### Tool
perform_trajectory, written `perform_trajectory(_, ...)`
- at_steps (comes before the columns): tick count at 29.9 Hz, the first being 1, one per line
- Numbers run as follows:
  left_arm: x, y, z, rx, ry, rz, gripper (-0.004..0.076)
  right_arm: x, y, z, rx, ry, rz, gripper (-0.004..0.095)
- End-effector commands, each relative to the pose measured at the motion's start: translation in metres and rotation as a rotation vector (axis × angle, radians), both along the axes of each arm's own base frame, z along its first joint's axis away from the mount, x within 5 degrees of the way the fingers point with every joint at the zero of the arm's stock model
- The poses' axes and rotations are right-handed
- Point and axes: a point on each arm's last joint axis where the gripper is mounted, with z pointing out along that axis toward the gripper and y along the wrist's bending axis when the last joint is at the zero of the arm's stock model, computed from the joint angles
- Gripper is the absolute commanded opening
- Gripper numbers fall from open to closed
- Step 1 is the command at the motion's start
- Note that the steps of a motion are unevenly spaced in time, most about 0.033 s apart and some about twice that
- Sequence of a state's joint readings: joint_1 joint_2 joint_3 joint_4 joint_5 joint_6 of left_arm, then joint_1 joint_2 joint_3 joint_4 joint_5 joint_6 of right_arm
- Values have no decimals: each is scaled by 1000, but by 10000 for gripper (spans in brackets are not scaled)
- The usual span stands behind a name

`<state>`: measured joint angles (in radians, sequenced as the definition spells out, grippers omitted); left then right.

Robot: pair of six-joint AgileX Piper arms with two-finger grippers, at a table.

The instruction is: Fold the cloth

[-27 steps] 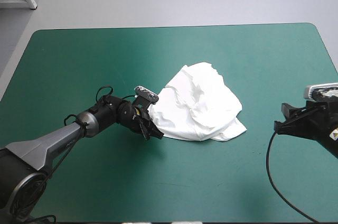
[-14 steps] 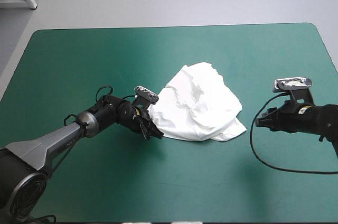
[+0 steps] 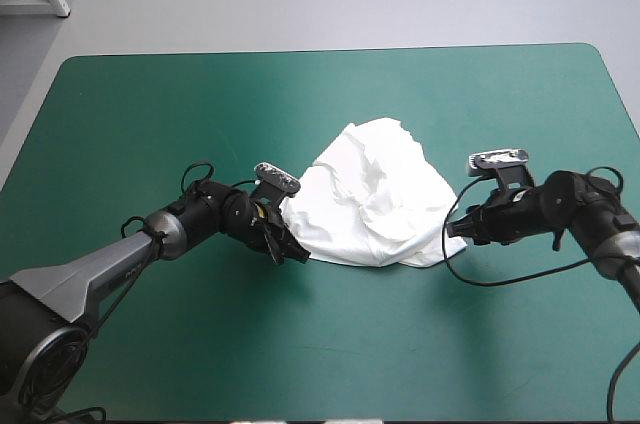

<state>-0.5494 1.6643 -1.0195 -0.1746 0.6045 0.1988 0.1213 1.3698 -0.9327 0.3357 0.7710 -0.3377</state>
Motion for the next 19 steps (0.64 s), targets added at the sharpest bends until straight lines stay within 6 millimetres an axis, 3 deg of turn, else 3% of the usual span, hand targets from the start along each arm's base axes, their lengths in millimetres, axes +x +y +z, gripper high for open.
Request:
perform_trajectory(1,-1,-1,4,-16,5,6,19,11,11,-2,-5,-31,11,423)
perform_trajectory(15,-1,-1,3,-7,9,3,19,29,15,-48,-26,121,13,419)
perform_trajectory(19,-1,-1,3,-7,9,3,19,27,18,-47,2,136,27,335)
